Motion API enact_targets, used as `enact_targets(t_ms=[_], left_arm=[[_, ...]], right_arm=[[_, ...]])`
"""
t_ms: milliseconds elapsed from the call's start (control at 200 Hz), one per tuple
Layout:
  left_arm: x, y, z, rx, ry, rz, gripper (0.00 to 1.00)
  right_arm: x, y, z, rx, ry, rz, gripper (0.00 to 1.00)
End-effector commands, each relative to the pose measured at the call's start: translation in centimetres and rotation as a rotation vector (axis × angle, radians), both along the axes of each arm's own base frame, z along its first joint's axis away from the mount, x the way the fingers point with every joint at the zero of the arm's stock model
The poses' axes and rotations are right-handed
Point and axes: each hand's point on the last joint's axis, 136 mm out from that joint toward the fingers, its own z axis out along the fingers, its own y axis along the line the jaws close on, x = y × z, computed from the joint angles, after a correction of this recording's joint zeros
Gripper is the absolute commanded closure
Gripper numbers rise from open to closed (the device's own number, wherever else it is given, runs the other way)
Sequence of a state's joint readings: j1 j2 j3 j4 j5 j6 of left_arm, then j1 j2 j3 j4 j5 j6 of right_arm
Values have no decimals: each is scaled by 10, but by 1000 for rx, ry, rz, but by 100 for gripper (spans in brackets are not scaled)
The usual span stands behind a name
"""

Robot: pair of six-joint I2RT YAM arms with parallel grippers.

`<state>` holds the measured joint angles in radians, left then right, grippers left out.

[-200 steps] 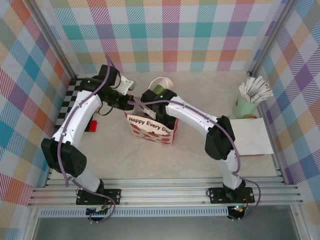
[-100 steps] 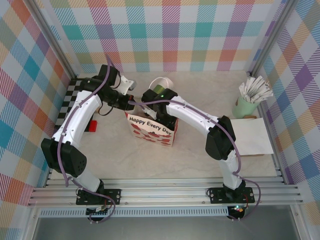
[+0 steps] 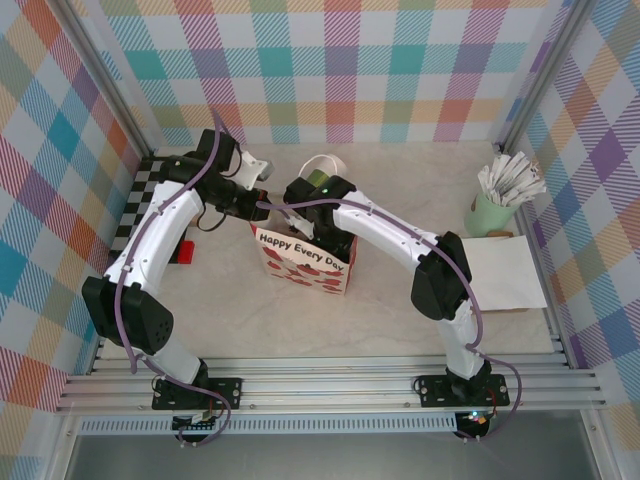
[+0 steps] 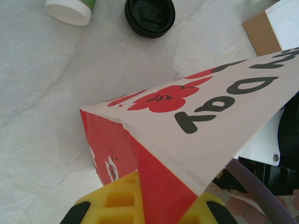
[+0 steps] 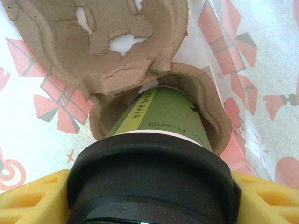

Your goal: Pack the takeout coffee

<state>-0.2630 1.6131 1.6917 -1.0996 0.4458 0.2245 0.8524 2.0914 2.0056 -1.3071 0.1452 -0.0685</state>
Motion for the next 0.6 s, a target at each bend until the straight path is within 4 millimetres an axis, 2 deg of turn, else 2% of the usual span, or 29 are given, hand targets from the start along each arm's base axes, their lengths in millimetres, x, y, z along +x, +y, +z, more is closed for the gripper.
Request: enact_targets(t_ms=[0,205,355,595], left_arm=[[0,-2,19,-42,-44,-4,100],[1,-3,16,-49,-38,-7,100],[2,-4,12,-49,-25,-4,100],[1,-3,2,-45,-1,2,100]], right_arm=[[-5,-3,11,8,17,16,47],[4,3,-2,17,-9,62,47],[15,3,-21,32,-21,44,47],[17,-1,-48,23,12,40,47]])
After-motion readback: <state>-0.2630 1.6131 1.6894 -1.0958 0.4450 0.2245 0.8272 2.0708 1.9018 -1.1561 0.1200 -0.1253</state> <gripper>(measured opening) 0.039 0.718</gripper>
